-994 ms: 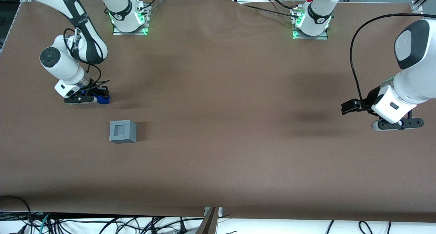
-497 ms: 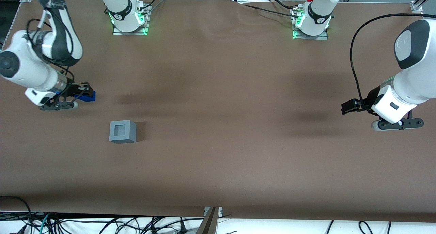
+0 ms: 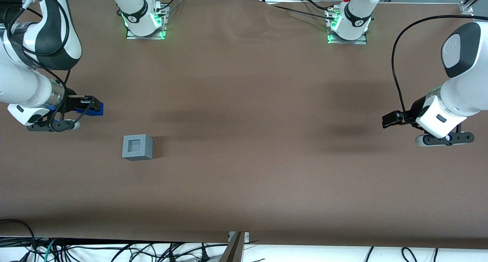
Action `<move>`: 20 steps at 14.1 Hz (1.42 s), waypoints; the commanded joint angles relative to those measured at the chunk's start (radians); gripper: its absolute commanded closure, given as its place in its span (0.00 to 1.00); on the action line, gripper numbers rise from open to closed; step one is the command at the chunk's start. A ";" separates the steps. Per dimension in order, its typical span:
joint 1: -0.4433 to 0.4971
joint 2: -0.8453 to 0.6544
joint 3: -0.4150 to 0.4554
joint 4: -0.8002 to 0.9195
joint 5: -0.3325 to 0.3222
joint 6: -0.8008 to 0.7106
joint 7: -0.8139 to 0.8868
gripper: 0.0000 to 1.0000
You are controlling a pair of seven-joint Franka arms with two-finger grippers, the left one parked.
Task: Insert blue part into gray base with right arm
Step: 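Lift the blue block and carry it toward the gray base, then lower the blue block into the gray base's square hole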
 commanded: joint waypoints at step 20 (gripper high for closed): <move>0.050 0.371 0.040 0.175 -0.002 0.266 0.115 0.78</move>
